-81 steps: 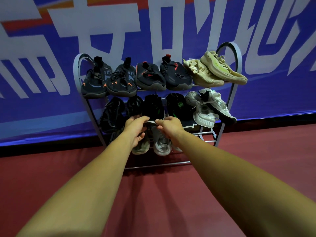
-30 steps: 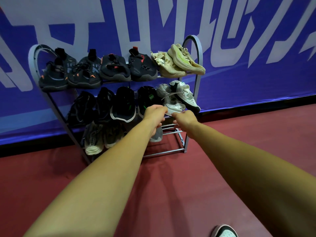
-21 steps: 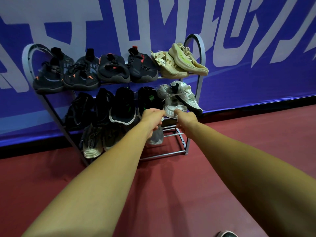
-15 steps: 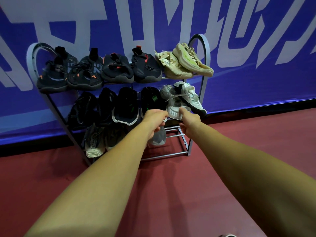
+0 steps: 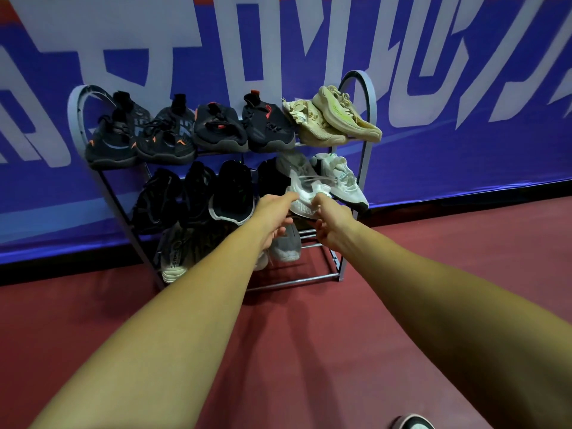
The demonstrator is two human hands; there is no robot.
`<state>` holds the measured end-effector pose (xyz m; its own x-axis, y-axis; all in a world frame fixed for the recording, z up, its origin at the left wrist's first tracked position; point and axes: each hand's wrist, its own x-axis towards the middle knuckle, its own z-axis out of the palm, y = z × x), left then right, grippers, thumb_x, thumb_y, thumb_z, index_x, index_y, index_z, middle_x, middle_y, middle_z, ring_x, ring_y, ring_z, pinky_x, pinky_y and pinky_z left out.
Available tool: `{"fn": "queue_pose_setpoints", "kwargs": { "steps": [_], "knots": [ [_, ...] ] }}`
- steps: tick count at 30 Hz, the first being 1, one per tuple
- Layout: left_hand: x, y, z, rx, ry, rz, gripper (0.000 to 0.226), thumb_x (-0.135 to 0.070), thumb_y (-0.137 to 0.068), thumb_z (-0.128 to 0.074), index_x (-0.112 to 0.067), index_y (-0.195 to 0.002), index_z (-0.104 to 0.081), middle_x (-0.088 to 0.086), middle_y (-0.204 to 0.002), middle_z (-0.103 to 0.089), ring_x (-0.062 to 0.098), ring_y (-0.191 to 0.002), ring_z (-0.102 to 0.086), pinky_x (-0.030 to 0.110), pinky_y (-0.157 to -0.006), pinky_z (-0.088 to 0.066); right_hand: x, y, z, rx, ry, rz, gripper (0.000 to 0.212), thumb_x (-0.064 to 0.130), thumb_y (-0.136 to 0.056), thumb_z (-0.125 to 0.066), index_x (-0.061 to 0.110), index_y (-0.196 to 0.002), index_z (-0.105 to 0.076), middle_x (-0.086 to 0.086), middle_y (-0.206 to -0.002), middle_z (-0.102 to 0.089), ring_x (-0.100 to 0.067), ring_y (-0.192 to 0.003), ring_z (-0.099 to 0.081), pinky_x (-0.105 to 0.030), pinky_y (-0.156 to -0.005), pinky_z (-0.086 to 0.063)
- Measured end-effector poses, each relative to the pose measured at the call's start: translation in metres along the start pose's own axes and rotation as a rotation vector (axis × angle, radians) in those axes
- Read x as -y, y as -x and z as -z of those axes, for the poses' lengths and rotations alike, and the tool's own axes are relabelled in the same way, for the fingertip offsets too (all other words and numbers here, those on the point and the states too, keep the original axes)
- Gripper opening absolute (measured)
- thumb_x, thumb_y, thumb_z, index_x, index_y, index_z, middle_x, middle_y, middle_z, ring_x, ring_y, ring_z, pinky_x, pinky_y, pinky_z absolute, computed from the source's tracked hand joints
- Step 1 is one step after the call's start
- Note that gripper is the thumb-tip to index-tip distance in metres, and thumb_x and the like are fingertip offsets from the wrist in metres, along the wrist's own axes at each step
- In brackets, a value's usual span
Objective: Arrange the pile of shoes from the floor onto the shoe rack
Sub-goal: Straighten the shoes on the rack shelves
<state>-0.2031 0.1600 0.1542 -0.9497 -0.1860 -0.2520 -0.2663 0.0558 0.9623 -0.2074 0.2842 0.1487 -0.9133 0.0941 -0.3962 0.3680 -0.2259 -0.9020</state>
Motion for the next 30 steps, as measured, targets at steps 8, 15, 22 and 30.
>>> {"fn": "queue_pose_setpoints", "kwargs": {
  "steps": [8,15,22,30],
  "knots": [
    [0.001,0.001,0.010,-0.079,0.067,-0.007,0.037,-0.036,-0.080,-0.069,-0.009,-0.105,-0.066,0.006,-0.090,-0.070,0.018,-0.074,-0.063,0.023,-0.049,-0.033,-0.004,0.004,0.001,0.172,0.105,0.037,0.022,0.034,-0.087,-0.071,0.015,-0.084,-0.061,0.004,-0.068,-0.055,-0.008,-0.047,-0.042,-0.017,-0.038,-0.034],
    [-0.005,0.006,0.033,-0.095,0.350,0.062,0.012,-0.029,-0.079,-0.060,-0.021,-0.086,-0.062,-0.004,-0.073,-0.061,0.010,-0.054,-0.055,0.020,-0.047,-0.033,0.004,-0.007,0.006,0.145,0.117,0.036,0.050,0.053,-0.096,-0.058,0.006,-0.112,-0.063,-0.013,-0.114,-0.072,-0.005,-0.043,-0.054,-0.016,-0.040,-0.036],
    [-0.005,0.012,0.054,-0.016,0.379,0.051,0.019,-0.033,-0.071,-0.058,-0.016,-0.078,-0.065,-0.005,-0.058,-0.061,0.013,-0.053,-0.055,0.020,-0.051,-0.042,0.006,-0.015,0.012,0.174,0.066,0.055,0.049,0.054,-0.095,-0.059,0.010,-0.118,-0.062,-0.006,-0.097,-0.074,-0.008,-0.052,-0.040,-0.020,-0.049,-0.028],
    [-0.001,0.012,0.043,0.046,0.439,0.089,0.036,-0.040,-0.075,-0.065,-0.014,-0.098,-0.072,0.004,-0.079,-0.073,0.018,-0.060,-0.068,0.022,-0.047,-0.049,0.002,-0.023,0.006,0.101,-0.138,0.037,0.022,0.032,-0.093,-0.068,0.011,-0.100,-0.066,-0.009,-0.084,-0.063,-0.004,-0.044,-0.041,-0.014,-0.036,-0.030]
  ]
}}
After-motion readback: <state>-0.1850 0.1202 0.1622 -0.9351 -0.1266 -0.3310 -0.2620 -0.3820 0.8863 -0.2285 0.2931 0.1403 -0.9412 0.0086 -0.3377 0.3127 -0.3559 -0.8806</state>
